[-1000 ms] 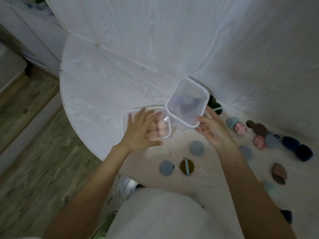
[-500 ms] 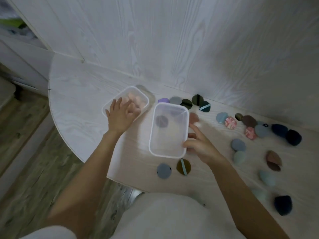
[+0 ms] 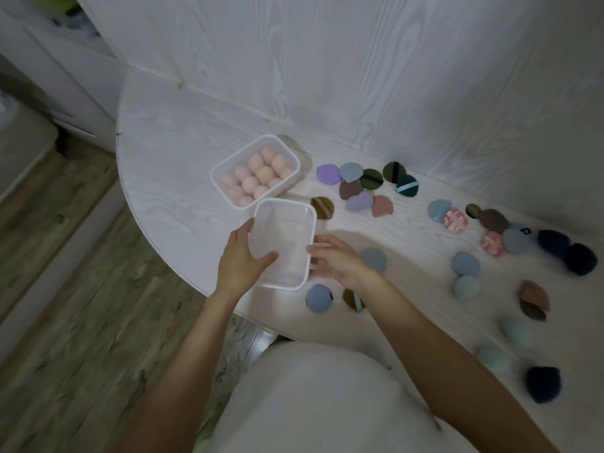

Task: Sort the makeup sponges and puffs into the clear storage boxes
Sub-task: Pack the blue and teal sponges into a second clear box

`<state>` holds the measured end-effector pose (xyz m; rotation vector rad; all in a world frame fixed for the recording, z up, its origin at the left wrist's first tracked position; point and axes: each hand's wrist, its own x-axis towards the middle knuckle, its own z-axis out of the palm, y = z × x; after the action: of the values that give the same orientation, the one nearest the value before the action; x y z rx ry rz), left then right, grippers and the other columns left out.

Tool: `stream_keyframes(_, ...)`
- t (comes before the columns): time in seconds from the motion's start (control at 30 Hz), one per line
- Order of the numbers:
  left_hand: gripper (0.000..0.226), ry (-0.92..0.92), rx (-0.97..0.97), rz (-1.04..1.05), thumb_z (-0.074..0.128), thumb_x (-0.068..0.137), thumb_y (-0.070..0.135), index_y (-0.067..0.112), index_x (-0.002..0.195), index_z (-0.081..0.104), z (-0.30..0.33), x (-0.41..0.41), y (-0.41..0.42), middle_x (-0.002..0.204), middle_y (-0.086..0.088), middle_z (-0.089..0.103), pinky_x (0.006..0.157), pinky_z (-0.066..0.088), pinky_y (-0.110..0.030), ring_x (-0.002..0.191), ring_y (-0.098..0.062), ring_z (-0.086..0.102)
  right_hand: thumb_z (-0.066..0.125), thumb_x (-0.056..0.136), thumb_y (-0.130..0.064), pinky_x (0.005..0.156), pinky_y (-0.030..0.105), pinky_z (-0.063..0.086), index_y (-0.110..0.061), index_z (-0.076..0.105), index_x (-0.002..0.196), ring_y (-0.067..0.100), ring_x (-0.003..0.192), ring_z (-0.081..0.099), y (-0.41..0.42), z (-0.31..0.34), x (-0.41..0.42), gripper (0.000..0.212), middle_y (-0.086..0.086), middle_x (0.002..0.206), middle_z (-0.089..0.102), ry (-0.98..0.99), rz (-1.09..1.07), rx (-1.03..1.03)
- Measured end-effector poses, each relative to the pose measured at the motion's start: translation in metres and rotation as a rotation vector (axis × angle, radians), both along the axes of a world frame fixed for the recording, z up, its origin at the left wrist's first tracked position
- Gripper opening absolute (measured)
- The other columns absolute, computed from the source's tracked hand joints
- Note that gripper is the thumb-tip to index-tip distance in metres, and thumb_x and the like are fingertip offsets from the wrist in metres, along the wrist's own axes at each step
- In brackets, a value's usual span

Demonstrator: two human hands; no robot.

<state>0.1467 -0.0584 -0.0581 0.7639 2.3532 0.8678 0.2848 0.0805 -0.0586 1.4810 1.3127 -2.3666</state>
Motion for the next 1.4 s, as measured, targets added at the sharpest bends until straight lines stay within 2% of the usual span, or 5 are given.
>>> stream_keyframes(0.2,0.065,-0.015,0.093,-0.088,0.073,0.078,0.028,0.025,0.136,0.044,-0.006,0.007,0.023,0.146,0.000,0.036,0.101,0.030,-0.024,0.133,-0.015,0.034,0.066,0.086,-0.012,0.091,0.041,0.052,-0.003,0.053,0.115,0.025,0.098,0.064,0.011,-0.006,0.014,0.034,0.010,0.108,0.064,-0.019,-0.073,0.037)
stream_keyframes(0.4,0.058,0.126,0.072,-0.163,0.067,0.082,0.033,0.023,0.135,0.046,-0.009,0.016,0.045,0.148,-0.012,0.031,0.107,0.029,-0.035,0.133,-0.027,0.030,0.066,0.086,-0.021,0.072,0.035,0.057,-0.010,0.043,0.090,0.019,0.071,0.059,0.016,-0.005,0.012,0.025,0.003,0.076,0.049,-0.238,-0.021,0.593)
stream_keyframes(0.67,0.092,0.344,0.099,-0.423,0.059,0.058,0.075,0.035,0.138,0.037,0.013,0.029,0.023,0.136,0.000,0.038,0.091,0.041,-0.034,0.116,-0.019,0.039,0.045,0.097,-0.030,0.079,0.022,0.053,-0.017,0.048,0.116,0.008,0.096,0.059,0.014,0.034,0.016,0.023,-0.003,0.109,0.057,0.125,-0.145,0.655)
stream_keyframes(1.03,0.032,-0.034,0.451,0.124,0.040,0.095,0.039,0.032,0.122,0.054,0.029,-0.023,0.018,0.109,0.009,0.065,0.086,0.052,-0.032,0.100,-0.007,0.062,0.047,0.094,-0.039,0.109,0.037,0.027,-0.021,0.058,0.122,0.017,0.135,0.033,0.015,-0.005,0.033,0.034,0.000,0.142,0.046,-0.074,0.791,1.496)
stream_keyframes(1.4,0.049,0.118,0.229,0.396,0.066,0.083,0.030,0.016,0.124,0.045,0.008,-0.073,0.035,0.114,-0.005,0.057,0.079,0.045,-0.031,0.088,-0.017,0.057,0.061,0.087,-0.030,0.092,0.043,0.041,-0.024,0.065,0.113,0.025,0.120,0.048,0.011,-0.015,0.033,0.027,0.003,0.126,0.058,-0.068,0.820,1.551)
